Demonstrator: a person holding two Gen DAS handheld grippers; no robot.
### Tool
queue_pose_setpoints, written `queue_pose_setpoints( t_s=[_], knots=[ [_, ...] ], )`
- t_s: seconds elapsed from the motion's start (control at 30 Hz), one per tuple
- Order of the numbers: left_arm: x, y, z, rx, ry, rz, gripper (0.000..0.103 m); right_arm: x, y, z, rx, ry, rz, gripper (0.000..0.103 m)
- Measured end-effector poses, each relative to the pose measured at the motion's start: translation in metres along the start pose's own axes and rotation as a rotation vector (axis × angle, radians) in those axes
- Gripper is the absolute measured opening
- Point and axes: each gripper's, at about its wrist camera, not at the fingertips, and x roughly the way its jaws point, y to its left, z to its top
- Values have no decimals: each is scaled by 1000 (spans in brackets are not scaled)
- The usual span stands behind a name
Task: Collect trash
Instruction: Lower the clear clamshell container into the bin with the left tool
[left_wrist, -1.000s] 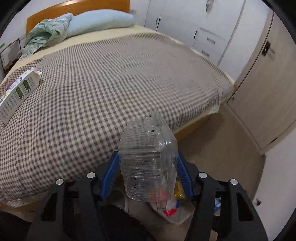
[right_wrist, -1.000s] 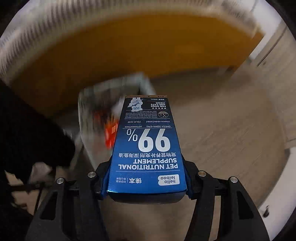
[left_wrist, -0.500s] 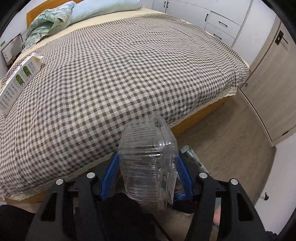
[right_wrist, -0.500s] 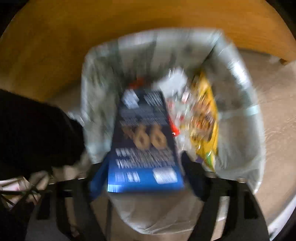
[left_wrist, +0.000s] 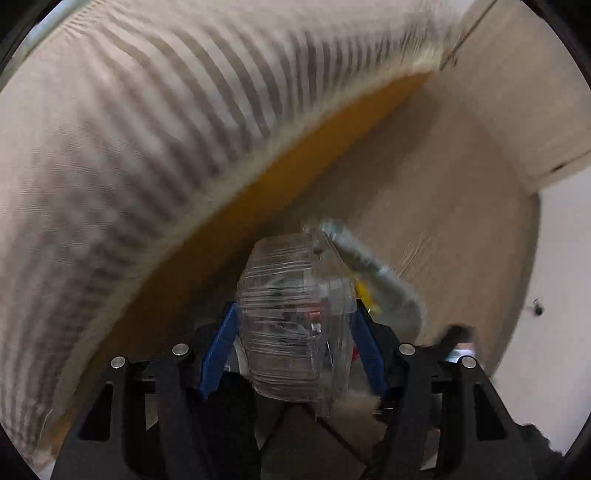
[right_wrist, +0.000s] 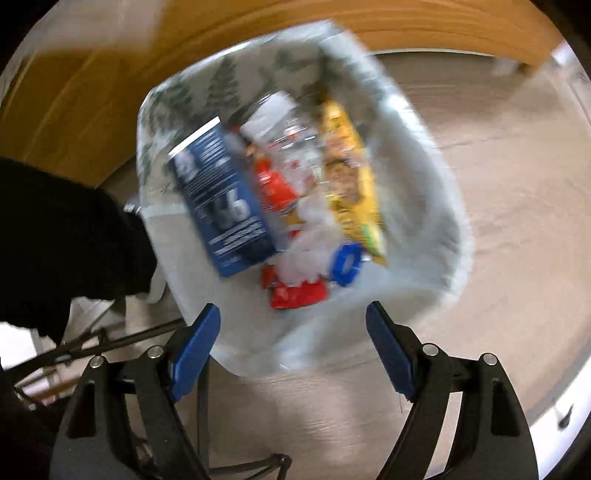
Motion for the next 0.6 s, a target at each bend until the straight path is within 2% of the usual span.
queue_pose_setpoints(
  t_s=[0.1, 0.2, 0.27, 0.33, 0.37, 0.43, 0.5, 0.6],
  knots=[
    [63, -6, 8, 11, 124, 45, 59, -10, -18, -2, 78, -22, -3, 78],
    [97, -13, 17, 56, 188, 105, 59, -20, -32, -6, 109, -40, -17, 78],
    [103, -30, 22, 201, 152, 164, 59, -23, -37, -7, 118, -50, -23, 78],
    [109, -55, 23, 418, 102, 229, 60, -24, -38, -5, 127, -52, -19, 78],
    [115, -64, 22, 515, 101, 242, 60, -24, -38, -4, 130, -52, -18, 78],
    [120, -75, 15, 637, 80, 253, 61, -18, -29, -7, 130, -52, -18, 78],
    [122, -80, 18, 688, 76, 216, 62, -23, -30, -7, 127, -54, -16, 78],
    [122, -75, 29, 654, 123, 189, 62, -24, -31, -8, 128, -45, -9, 78]
  ],
)
